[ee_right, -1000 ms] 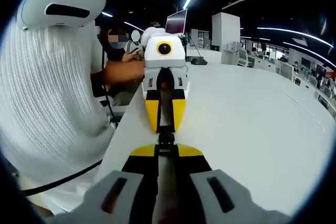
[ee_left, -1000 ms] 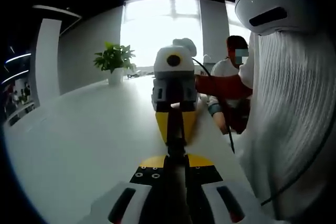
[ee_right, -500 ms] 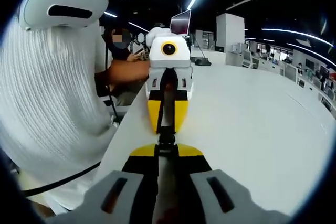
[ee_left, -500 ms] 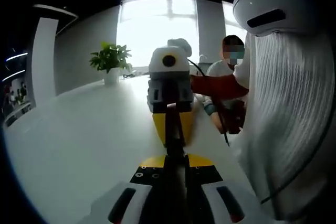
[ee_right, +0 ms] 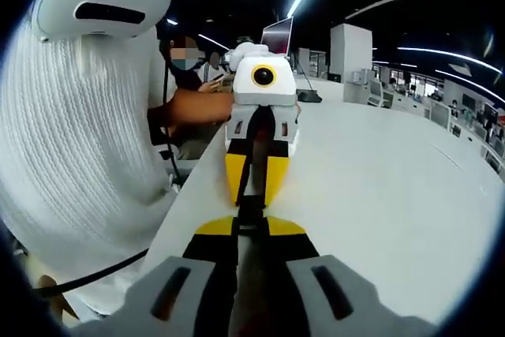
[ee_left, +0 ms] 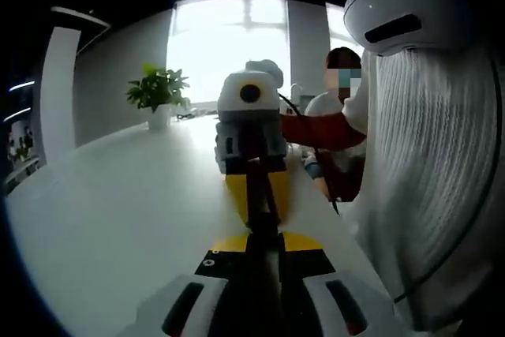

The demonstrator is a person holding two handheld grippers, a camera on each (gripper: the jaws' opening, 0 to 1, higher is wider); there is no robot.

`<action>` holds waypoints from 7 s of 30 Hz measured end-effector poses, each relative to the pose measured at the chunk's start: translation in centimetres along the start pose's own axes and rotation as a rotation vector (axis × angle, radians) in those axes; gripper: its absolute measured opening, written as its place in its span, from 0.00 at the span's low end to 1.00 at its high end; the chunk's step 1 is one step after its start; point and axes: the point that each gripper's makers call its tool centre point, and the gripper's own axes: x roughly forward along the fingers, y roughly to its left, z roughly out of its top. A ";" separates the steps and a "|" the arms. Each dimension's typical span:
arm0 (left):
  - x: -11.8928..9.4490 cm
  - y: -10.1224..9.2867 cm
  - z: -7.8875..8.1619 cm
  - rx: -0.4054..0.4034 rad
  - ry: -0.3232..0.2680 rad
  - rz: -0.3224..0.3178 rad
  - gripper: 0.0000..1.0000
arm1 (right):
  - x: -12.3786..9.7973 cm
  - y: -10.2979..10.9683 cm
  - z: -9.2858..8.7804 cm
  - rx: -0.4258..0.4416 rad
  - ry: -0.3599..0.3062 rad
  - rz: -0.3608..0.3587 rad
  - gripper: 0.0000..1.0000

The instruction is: Snap the two parts of the plastic buckle together until the buckle closes and remains connected.

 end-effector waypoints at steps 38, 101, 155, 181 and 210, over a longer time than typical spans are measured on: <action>1.9 0.5 -0.3 -0.022 0.014 0.047 0.12 | -0.2 -0.4 -0.1 0.023 -0.044 -0.030 0.12; -0.3 2.3 -0.4 -0.056 0.058 0.175 0.20 | -0.5 -2.4 -0.5 0.039 0.091 -0.056 0.12; -4.1 5.8 -0.7 -0.134 0.049 0.394 0.26 | -1.2 -13.8 -1.3 0.042 0.215 -0.049 0.12; -5.2 7.5 -0.7 -0.180 0.006 0.479 0.27 | -0.9 -16.6 -1.3 0.040 0.195 -0.060 0.12; -6.6 7.3 -1.0 -0.189 0.002 0.517 0.27 | -0.2 -21.1 -1.1 0.035 0.228 -0.059 0.12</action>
